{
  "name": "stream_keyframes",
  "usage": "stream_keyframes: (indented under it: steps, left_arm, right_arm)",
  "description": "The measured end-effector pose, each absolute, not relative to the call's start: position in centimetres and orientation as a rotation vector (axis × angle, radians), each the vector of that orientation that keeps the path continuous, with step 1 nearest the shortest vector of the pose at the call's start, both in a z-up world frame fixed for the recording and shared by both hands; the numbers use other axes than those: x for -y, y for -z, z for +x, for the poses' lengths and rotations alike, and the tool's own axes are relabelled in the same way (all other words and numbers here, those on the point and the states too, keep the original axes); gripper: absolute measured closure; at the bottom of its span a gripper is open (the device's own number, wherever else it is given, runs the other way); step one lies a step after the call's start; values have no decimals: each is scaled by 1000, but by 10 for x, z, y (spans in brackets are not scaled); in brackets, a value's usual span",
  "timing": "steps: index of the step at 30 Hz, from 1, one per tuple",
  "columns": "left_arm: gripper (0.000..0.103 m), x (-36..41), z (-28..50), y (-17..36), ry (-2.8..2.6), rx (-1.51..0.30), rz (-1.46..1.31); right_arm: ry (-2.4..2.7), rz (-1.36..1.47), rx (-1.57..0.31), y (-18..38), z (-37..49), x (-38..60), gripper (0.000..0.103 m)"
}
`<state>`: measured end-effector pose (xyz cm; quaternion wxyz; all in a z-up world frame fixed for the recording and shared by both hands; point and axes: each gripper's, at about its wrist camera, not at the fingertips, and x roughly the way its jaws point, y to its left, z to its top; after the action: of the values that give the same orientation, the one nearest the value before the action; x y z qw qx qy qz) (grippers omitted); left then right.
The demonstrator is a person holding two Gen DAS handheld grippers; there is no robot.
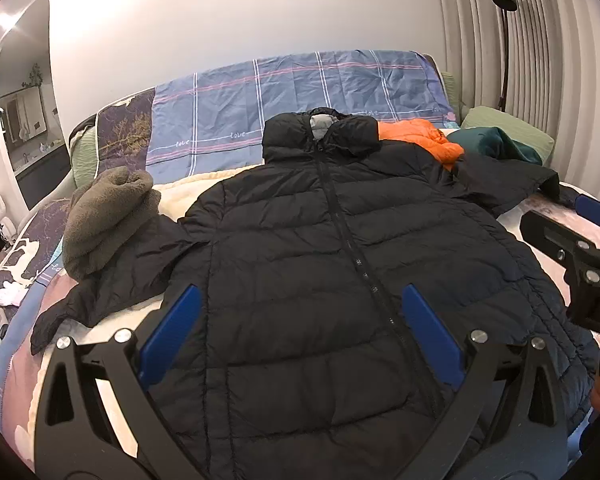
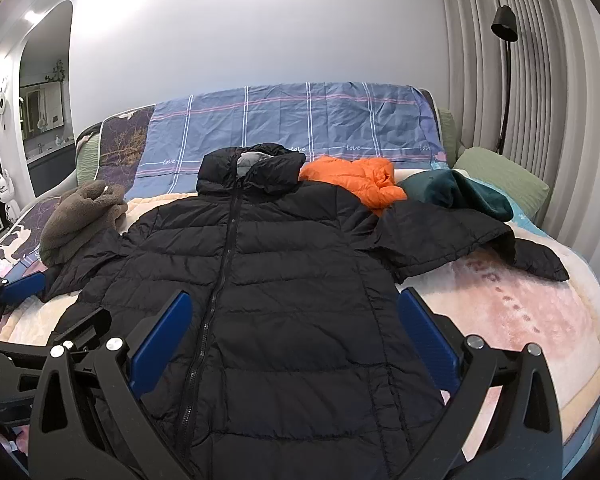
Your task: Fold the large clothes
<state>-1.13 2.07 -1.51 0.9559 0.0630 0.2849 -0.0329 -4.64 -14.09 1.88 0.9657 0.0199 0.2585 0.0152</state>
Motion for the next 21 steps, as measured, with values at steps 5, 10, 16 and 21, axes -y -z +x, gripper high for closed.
stream_keyframes:
  steps: [5,10,16,21]
  left_arm:
    - [2,-20,-12,15,70,-579,131]
    - [2,-18,-12,15,74,-587,138]
    - [2,-23,1,23,84,-693,83]
    - [2,-30,13,31,82,-769,44]
  right_arm:
    - [-32,41,-523,-19,-46,141,1]
    - [-37,40,-527,-20,-46,140,1]
    - [-48,41,-553,-18,-41,139,1]
    - [-56,43,-590,-16,-31,140,1]
